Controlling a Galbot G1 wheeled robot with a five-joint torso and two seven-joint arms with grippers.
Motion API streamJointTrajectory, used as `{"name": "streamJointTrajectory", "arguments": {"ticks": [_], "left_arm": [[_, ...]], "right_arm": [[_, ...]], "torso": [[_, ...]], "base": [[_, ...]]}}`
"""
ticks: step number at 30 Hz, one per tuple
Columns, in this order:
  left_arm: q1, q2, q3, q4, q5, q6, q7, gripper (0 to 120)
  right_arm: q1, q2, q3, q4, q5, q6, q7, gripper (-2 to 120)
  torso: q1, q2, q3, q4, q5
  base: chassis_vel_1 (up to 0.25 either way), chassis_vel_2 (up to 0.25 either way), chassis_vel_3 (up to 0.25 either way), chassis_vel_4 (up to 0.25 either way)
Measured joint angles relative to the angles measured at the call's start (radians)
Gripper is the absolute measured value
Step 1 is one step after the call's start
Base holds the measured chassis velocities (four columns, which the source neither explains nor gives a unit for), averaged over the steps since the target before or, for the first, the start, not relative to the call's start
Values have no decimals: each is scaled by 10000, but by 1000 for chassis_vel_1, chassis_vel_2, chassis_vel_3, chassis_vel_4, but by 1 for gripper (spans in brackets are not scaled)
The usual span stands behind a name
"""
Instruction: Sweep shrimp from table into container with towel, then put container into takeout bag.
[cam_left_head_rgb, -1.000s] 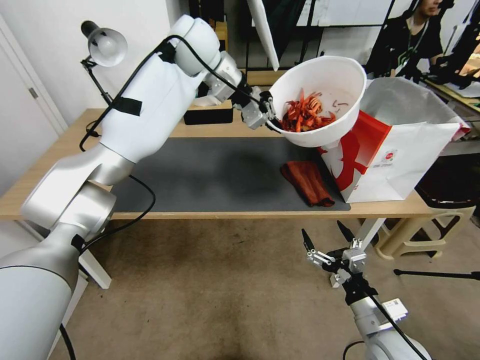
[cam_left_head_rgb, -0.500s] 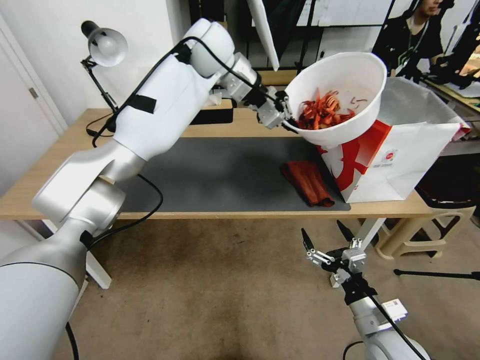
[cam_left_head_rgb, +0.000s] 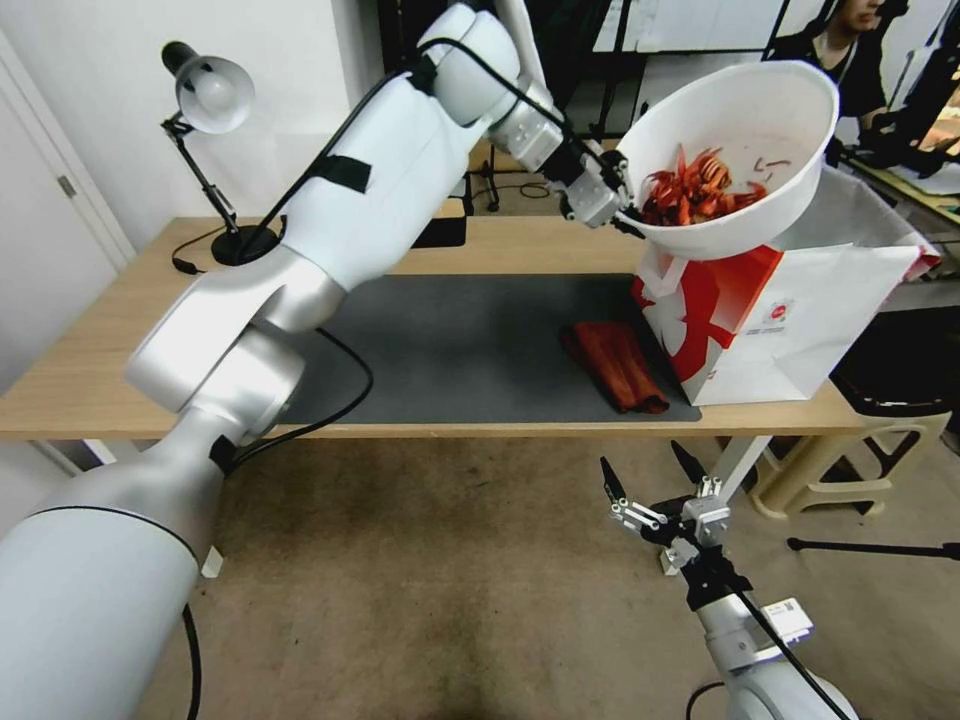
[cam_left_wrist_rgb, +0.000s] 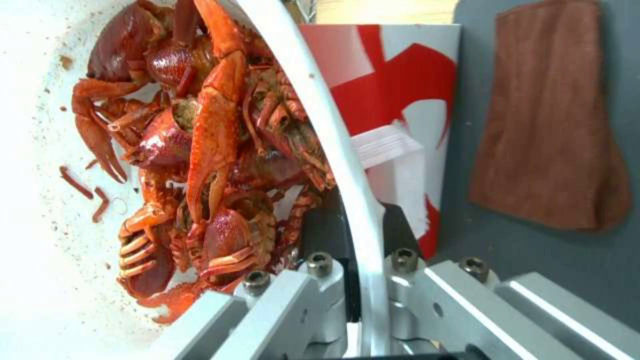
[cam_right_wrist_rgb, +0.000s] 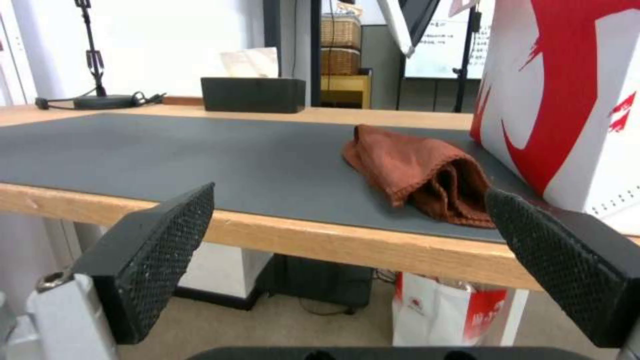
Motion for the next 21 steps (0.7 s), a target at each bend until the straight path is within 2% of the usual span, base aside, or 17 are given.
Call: {"name": "streamJointTrajectory", "arguments": {"ticks": [6, 9, 14, 21], "left_arm": [[-270, -679, -293, 714, 275, -75, -133, 0], [-421, -872, -458, 998, 435, -109, -169, 0], [-611, -872, -601, 1397, 596, -171, -341, 0], [-712, -859, -637, 1681, 704, -195, -582, 0]], "right_arm": [[82, 0, -63, -20, 10, -6, 6, 100], [118, 1, -95, -36, 10, -18, 14, 100], [121, -7, -105, -39, 10, -24, 17, 100], [135, 4, -118, -40, 14, -28, 20, 100]], "torso": [[1, 0, 0, -1, 0], [0, 0, 0, -4, 2], [0, 0, 0, 3, -2], [-1, 0, 0, 1, -2]], "base": [[0, 0, 0, 0], [0, 0, 0, 0], [0, 0, 0, 0], [0, 0, 0, 0]]}}
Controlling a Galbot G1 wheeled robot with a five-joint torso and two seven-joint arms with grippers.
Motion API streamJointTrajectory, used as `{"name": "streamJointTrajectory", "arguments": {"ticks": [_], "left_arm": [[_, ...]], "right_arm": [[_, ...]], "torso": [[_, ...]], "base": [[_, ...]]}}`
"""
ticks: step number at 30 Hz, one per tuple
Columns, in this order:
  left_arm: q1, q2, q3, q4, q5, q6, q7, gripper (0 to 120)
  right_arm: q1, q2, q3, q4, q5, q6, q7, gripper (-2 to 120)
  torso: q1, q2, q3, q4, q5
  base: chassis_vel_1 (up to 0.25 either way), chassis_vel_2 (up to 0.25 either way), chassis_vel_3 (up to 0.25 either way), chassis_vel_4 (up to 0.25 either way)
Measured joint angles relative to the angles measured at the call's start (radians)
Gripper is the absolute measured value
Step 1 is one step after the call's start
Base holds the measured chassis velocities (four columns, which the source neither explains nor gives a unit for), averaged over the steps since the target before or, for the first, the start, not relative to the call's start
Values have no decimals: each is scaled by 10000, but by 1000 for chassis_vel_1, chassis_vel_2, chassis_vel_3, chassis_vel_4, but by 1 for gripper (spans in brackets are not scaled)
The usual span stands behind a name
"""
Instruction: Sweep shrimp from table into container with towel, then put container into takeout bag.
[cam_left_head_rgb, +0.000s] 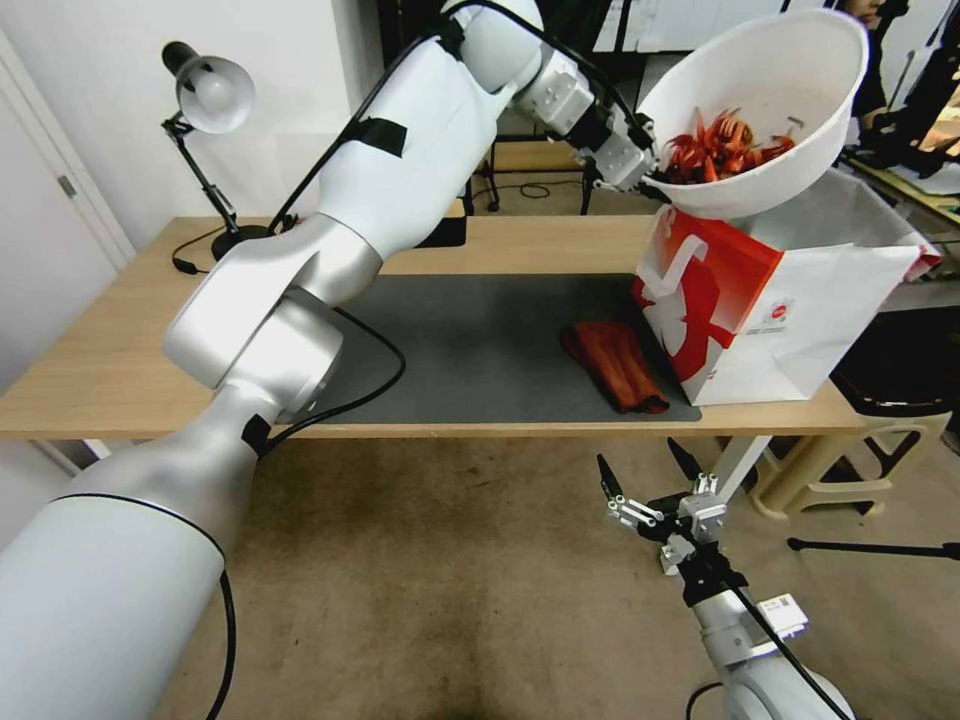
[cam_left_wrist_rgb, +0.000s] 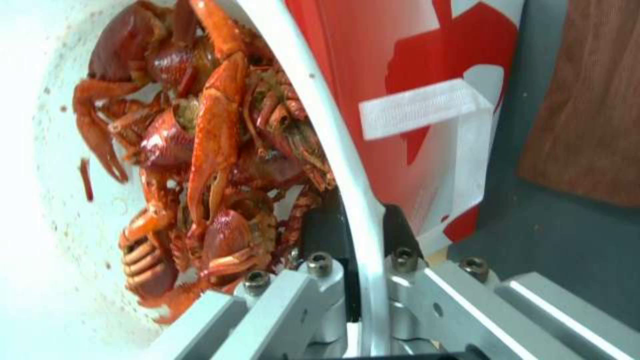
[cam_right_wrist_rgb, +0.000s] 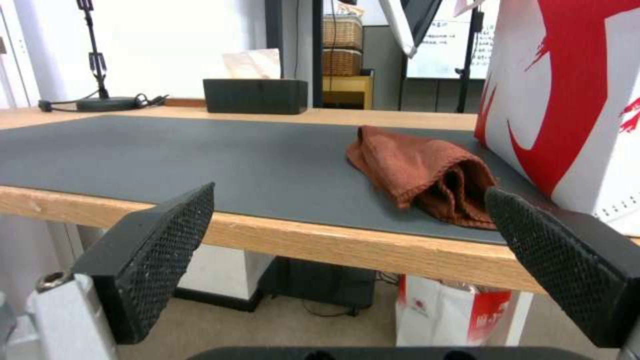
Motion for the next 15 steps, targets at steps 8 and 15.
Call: {"name": "streamJointTrajectory", "arguments": {"ticks": [8, 15], "left_arm": [[-58, 12, 108, 61, 53, -66, -561, 0], [164, 15, 490, -239, -169, -156, -972, 0]], "right_arm": [[66, 21, -47, -22, -8, -6, 0, 100], [-85, 35, -47, -3, -71, 0, -3, 100]], "torso": [[0, 0, 0, -1, 0], [0, 0, 0, -5, 1]], "base": [[0, 0, 0, 0], [0, 0, 0, 0]]}}
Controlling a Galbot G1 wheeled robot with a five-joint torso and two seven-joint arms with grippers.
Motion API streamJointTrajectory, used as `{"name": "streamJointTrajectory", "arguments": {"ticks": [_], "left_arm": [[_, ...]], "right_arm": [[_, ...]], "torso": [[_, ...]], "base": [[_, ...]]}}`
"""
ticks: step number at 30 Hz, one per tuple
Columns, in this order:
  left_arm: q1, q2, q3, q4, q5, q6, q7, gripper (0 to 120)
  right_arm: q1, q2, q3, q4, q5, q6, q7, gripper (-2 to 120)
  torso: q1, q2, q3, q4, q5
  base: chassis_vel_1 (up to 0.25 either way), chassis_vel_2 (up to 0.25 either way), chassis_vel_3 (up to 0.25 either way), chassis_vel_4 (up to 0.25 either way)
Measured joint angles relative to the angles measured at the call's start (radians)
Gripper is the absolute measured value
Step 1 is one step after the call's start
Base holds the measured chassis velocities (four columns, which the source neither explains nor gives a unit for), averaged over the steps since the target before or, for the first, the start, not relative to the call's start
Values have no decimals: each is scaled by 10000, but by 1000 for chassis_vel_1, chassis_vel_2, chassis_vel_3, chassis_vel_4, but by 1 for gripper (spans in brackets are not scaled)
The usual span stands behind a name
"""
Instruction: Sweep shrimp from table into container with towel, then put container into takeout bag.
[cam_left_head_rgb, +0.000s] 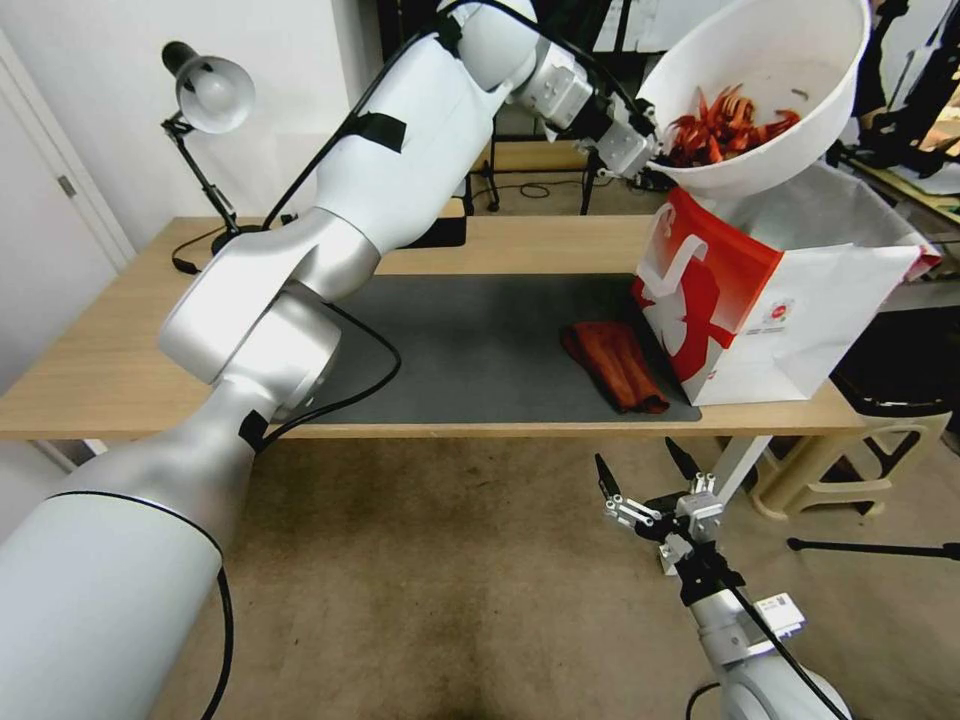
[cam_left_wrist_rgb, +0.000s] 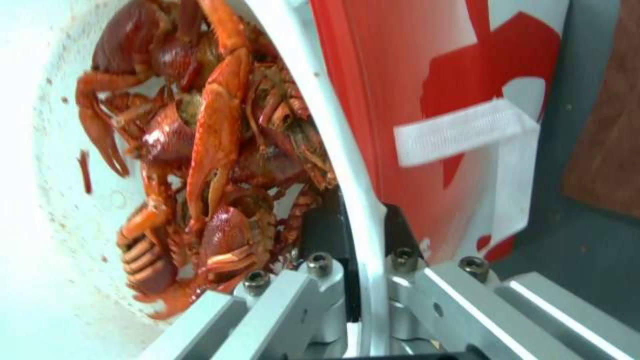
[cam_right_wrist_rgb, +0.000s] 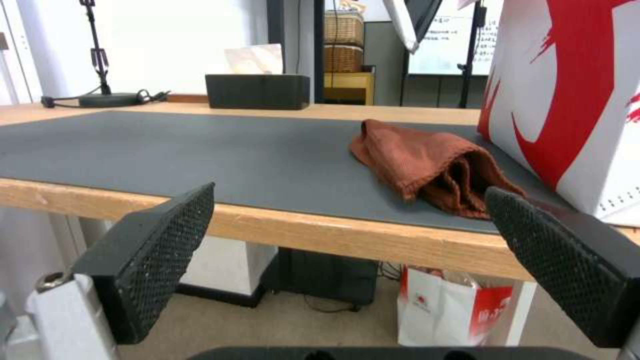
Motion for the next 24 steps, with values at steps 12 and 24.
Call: {"name": "streamJointTrajectory", "arguments": {"ticks": [12, 24], "left_arm": [[74, 11, 190, -24, -25, 24, -312, 0], [99, 13, 553, -44, -209, 47, -1024, 0]], "right_arm": [[-61, 117, -46, 20, -130, 11, -2, 100], [-80, 162, -96, 8, -221, 40, -7, 100]], "torso": [[1, 0, 0, 5, 0], [0, 0, 0, 4, -1]], "base": [[0, 0, 0, 0], [0, 0, 0, 0]]}}
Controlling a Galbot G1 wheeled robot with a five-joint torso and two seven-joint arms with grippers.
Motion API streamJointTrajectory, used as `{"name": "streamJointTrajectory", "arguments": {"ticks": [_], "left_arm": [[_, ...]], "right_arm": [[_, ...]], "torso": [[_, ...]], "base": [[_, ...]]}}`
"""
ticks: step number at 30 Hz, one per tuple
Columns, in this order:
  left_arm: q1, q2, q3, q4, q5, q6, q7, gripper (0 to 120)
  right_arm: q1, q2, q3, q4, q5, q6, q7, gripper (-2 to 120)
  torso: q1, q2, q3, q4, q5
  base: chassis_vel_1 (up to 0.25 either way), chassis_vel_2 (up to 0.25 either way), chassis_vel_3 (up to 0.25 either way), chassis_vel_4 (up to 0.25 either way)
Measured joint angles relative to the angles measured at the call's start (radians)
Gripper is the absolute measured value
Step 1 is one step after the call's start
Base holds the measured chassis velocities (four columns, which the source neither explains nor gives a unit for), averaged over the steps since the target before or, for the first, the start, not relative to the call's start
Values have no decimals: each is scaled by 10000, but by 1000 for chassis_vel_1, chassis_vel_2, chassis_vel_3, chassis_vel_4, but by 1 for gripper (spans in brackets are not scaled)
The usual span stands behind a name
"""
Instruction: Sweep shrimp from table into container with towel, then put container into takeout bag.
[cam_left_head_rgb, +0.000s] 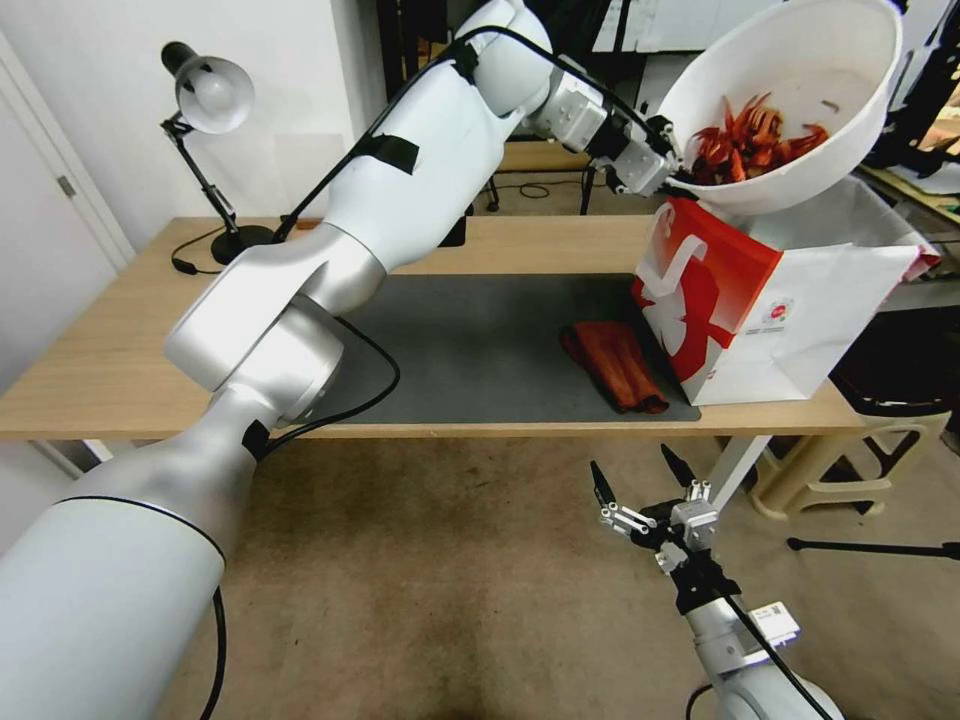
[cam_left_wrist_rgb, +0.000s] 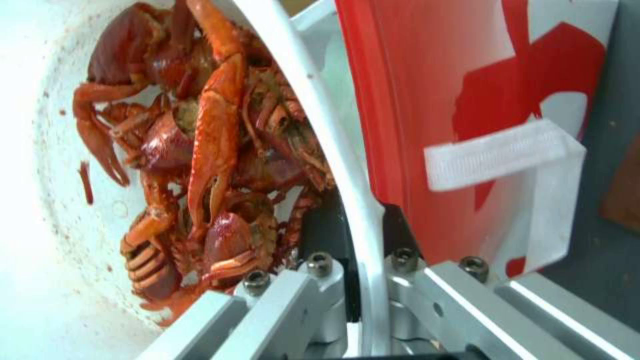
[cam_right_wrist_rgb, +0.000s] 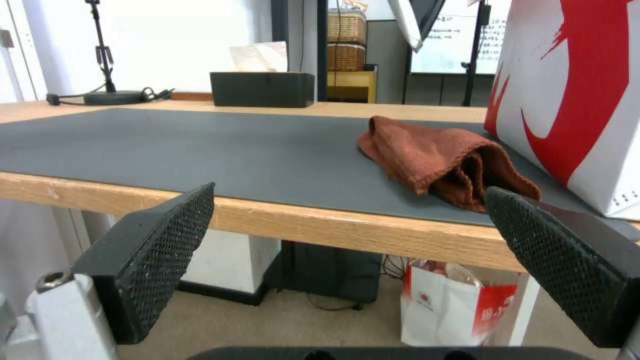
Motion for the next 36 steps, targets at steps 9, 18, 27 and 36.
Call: {"name": "streamJointTrajectory", "arguments": {"ticks": [9, 18, 27, 36], "left_arm": [[164, 0, 537, 0, -129, 11, -586, 0], [257, 1, 788, 100, -146, 17, -756, 0], [276, 1, 818, 160, -146, 32, -810, 0], [243, 0, 857, 168, -174, 101, -913, 0]], "right_arm": [[12, 9, -4, -47, -13, 35, -4, 100], [83, 21, -58, -56, -13, 33, 3, 100], [88, 28, -65, -70, -23, 32, 12, 100], [77, 50, -66, -70, -23, 31, 13, 100]], "torso": [[0, 0, 0, -1, 1], [0, 0, 0, 0, 1], [2, 0, 1, 1, 0], [2, 0, 1, 1, 0]], "base": [[0, 0, 0, 0], [0, 0, 0, 0], [0, 0, 0, 0], [0, 0, 0, 0]]}}
